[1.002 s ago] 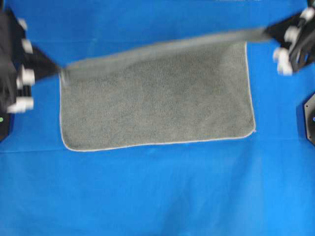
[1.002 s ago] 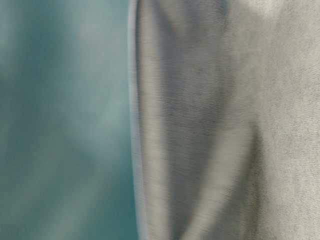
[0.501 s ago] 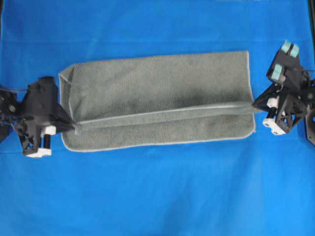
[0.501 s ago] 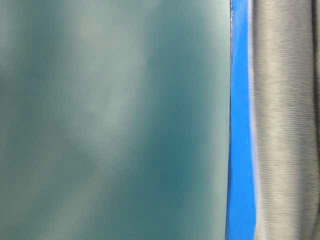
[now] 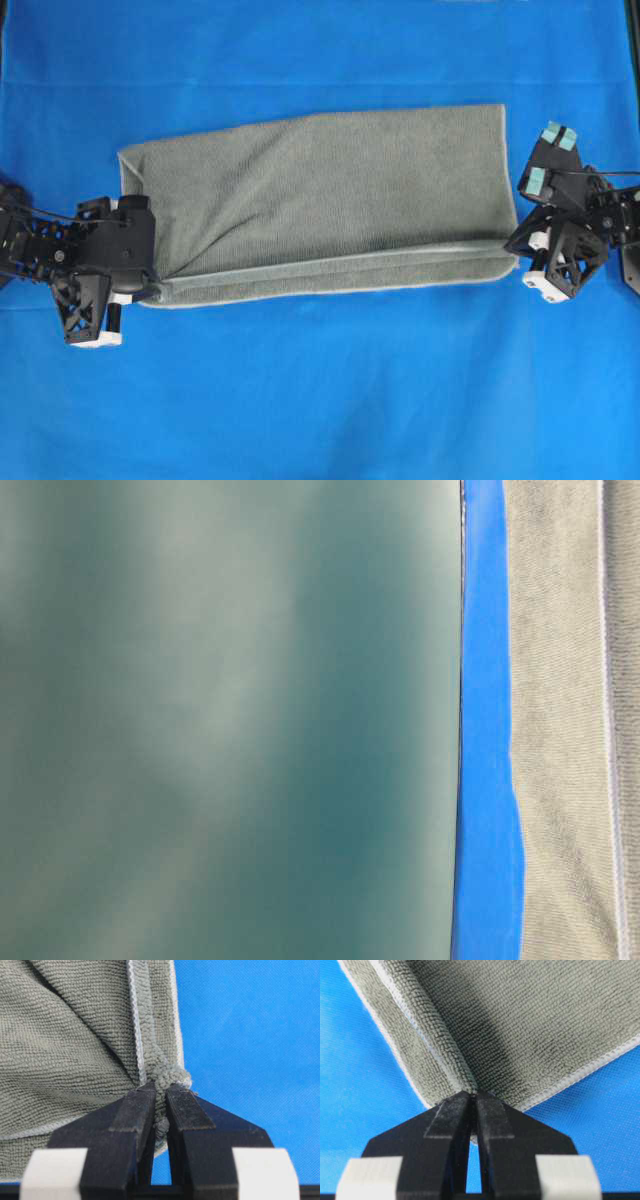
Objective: Fold a large towel.
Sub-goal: 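Release the towel and move both grippers to its back corners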
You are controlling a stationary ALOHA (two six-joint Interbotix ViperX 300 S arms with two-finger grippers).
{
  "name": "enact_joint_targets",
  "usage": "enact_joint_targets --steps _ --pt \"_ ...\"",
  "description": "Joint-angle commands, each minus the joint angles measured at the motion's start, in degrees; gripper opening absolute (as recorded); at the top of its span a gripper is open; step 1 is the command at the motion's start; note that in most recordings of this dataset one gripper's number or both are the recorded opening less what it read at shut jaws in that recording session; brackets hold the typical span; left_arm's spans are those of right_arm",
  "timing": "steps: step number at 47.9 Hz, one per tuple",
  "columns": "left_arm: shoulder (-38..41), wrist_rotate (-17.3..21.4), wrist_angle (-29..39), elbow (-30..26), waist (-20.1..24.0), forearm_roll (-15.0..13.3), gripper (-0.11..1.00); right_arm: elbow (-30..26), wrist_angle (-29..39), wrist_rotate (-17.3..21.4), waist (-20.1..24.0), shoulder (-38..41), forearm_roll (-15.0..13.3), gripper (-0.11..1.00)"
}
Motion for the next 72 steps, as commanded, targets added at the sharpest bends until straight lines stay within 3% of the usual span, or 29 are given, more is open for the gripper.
enact_joint_targets --steps 1,6,9,17,19,22,28,33,36,41,46,55,63,72 --pt "0.1 -0.1 -0.4 -1.4 -0.3 0.0 0.03 -1.2 -0.8 -0.1 0.1 0.7 0.3 0.03" --pt "0.5 -0.2 -0.4 -1.9 -0.3 -0.1 0.03 -1.8 -0.9 -0.1 0.1 1.5 0.2 0.04" --pt "0.6 -0.1 -0.4 -2.1 -0.3 0.0 0.09 -1.9 -0.9 -0.1 0.1 1.7 0.2 0.17" --pt "-0.4 0.2 -0.1 -3.3 -0.3 0.0 0.56 -3.7 -0.2 -0.3 0.7 0.5 -0.1 0.63" --pt "-1.0 0.3 0.2 -3.7 -0.3 0.0 0.67 -4.4 0.8 -0.5 1.1 -0.3 -0.2 0.68" --pt "-2.5 0.6 1.4 -4.4 -0.3 0.0 0.8 -5.7 3.1 -0.8 1.6 -1.9 -0.6 0.64" --pt "-7.5 1.5 6.1 -6.8 -0.1 0.4 0.78 -8.7 9.2 -0.8 2.2 -7.6 -3.2 0.64" --pt "-11.6 2.7 7.5 -7.6 1.5 0.6 0.75 -10.5 12.7 -0.8 2.1 -13.6 -7.4 0.64" --pt "-13.3 4.4 7.3 -6.8 4.3 0.7 0.74 -10.2 12.8 0.0 0.6 -16.6 -12.0 0.64" --pt "-13.2 7.6 7.2 -5.9 11.3 0.8 0.74 -9.4 12.8 1.4 -5.8 -17.2 -16.3 0.64" --pt "-10.9 10.5 6.9 -5.4 18.1 0.7 0.74 -8.2 11.8 2.6 -13.4 -13.0 -19.0 0.63" --pt "-5.1 15.3 4.1 -4.0 25.9 0.7 0.74 -7.6 4.6 2.7 -22.3 -0.6 -23.6 0.63" --pt "0.4 19.2 0.2 -1.6 31.5 0.7 0.74 -10.5 -2.3 2.7 -26.8 10.0 -28.4 0.63" --pt "4.7 22.5 -6.5 1.3 36.2 0.7 0.75 -14.9 -3.3 2.6 -29.2 16.9 -34.7 0.63"
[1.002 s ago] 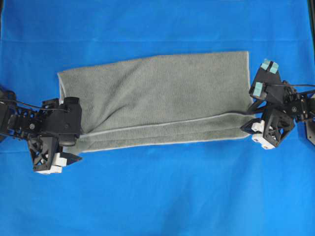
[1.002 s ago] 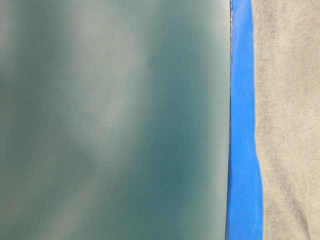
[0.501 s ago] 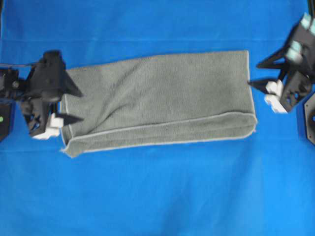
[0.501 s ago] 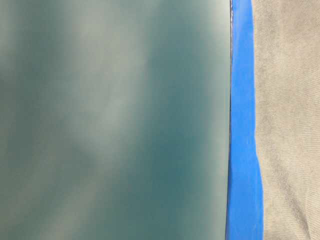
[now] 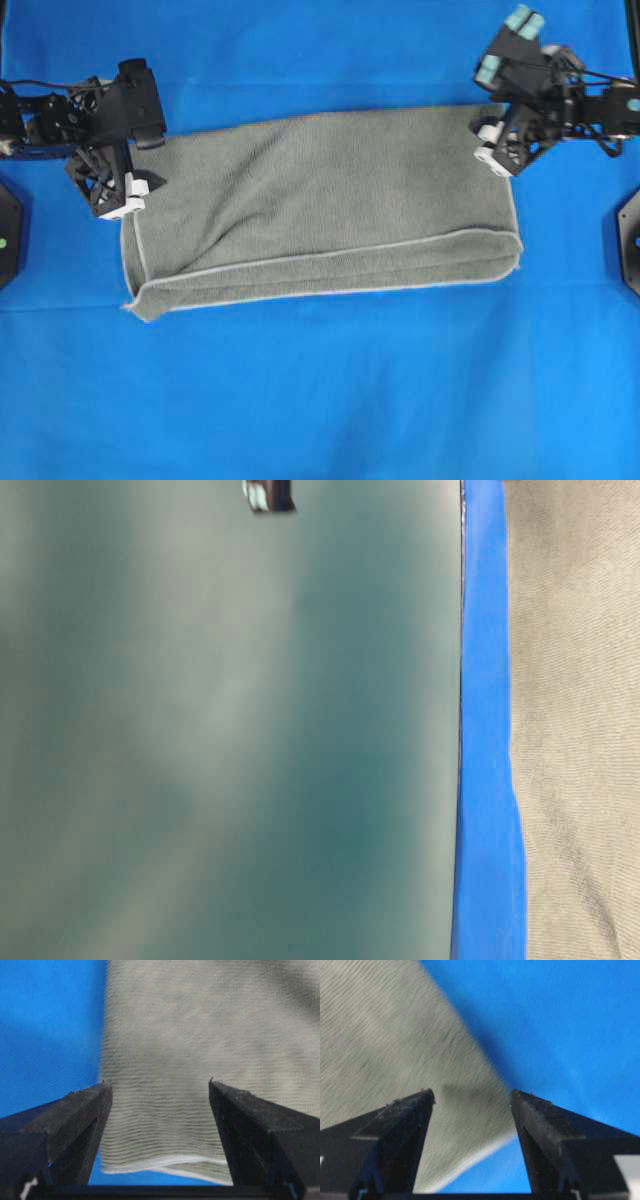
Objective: Fold a large towel.
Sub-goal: 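Release the towel and move both grippers to its back corners, then grasp the towel's back left and right corners with both grippers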
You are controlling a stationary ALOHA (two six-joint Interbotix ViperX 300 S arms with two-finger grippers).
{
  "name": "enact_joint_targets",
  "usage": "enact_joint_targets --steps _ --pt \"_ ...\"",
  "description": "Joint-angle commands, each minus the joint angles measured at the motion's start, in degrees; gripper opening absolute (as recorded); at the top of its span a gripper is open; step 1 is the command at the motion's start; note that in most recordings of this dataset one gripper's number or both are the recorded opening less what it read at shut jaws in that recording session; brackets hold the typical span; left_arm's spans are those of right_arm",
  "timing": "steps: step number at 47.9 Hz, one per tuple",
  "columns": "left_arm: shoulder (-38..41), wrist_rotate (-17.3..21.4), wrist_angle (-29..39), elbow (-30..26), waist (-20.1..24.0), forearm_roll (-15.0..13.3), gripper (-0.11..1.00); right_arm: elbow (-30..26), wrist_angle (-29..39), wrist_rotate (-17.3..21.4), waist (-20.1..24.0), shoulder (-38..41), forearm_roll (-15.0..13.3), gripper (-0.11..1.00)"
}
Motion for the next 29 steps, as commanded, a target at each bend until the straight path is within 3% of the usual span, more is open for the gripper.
enact_joint_targets --steps 1,8,22,25,29 --pt "1.3 1.2 -3.2 0.4 2.1 0.1 0.75 -2.9 -0.5 0.1 -1.1 2.0 -2.7 0.63" --pt "3.3 3.1 -5.5 1.2 4.1 0.1 0.75 -4.6 -1.0 0.0 -2.5 5.2 -5.1 0.63" --pt "4.4 4.0 -5.3 1.2 5.5 0.1 0.69 -2.8 -4.1 0.4 -2.5 7.4 -4.9 0.63" --pt "4.5 4.2 -4.5 1.1 5.8 0.1 0.62 -2.4 -4.2 0.4 -2.5 7.3 -4.9 0.6" --pt "4.6 4.2 -3.0 0.8 5.8 0.1 0.42 -2.0 -4.0 0.4 -2.5 7.1 -4.9 0.47"
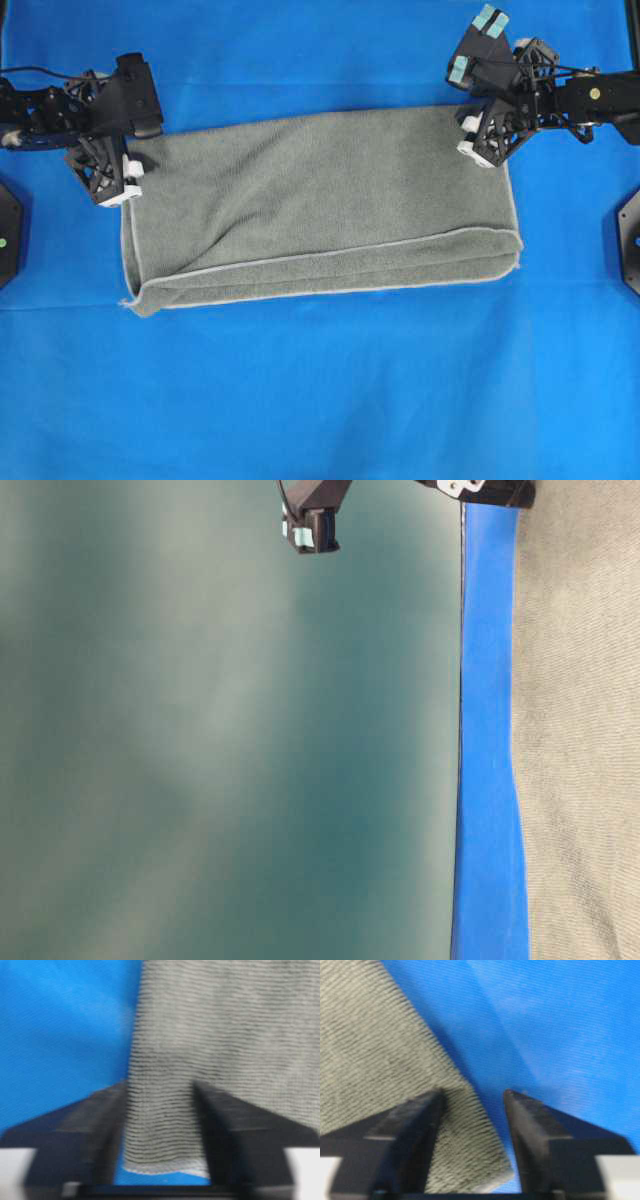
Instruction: Fold a large towel.
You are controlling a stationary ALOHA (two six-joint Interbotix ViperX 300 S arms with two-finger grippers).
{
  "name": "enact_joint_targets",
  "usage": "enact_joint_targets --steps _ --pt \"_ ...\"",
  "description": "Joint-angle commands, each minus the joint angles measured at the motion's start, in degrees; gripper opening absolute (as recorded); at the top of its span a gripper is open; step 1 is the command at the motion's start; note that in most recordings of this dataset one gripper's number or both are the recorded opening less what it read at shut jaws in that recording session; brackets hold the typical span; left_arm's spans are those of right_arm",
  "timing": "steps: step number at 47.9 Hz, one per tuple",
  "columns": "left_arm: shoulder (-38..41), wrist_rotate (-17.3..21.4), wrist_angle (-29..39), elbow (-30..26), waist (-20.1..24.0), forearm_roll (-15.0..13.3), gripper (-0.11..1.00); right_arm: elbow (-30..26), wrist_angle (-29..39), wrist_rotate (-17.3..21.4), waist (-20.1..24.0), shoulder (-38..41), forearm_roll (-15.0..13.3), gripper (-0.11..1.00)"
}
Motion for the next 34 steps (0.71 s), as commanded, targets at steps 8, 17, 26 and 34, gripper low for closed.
enact_joint_targets --steps 8,17,26,34 --pt "-0.7 -0.2 4.7 -1.8 0.4 0.1 0.03 0.0 1.0 -0.4 -0.1 -1.8 0.0 0.02" --pt "-5.5 -1.0 12.4 -4.8 0.4 0.0 0.02 -0.8 4.8 -0.4 -0.1 -8.0 0.6 0.02" --pt "-15.4 -3.3 20.0 -9.1 0.0 -0.3 0.02 -1.0 6.9 -0.4 0.4 -19.1 1.6 0.02" --pt "-25.0 -4.9 23.5 -12.7 -4.3 -0.4 0.02 -1.1 7.4 -0.4 3.5 -28.7 2.6 0.02"
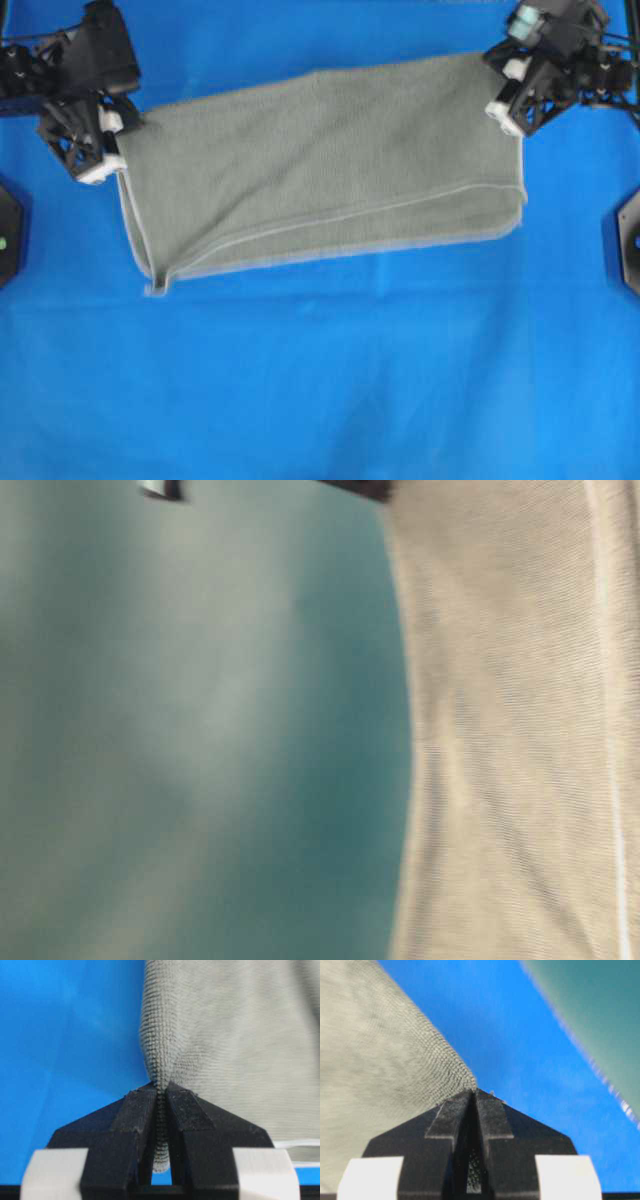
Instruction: Fold a large towel.
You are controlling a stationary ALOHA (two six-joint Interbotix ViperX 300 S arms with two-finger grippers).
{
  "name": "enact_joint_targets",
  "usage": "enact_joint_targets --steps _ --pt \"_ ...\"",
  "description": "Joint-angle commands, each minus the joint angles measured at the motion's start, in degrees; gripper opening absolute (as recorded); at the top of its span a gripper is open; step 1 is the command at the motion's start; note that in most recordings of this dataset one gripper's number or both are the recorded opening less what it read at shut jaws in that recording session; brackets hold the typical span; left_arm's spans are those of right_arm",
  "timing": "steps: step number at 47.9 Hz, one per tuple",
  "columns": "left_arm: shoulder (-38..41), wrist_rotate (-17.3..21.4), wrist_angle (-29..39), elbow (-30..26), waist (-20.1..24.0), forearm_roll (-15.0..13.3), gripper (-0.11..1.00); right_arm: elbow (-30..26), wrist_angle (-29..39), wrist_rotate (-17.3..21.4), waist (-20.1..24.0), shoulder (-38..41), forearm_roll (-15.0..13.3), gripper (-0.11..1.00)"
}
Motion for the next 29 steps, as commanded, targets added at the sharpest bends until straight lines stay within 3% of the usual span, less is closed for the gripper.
enact_joint_targets --steps 1,11,22,29 --pt "-5.6 -0.9 0.9 -2.9 -3.1 -0.3 0.02 -1.1 0.4 0.1 2.3 -5.4 0.6 0.02" --pt "-13.7 -5.9 -0.3 -3.1 -10.9 -0.4 0.02 -1.5 5.2 0.3 8.7 -18.0 1.7 0.02" --pt "-17.3 -14.9 -5.7 -2.5 -20.7 -0.4 0.02 -2.1 9.6 0.5 7.8 -21.8 1.3 0.02" --pt "-15.7 -18.6 -11.3 -2.6 -28.5 -0.4 0.02 -4.0 8.3 0.4 2.7 -17.8 0.4 0.02"
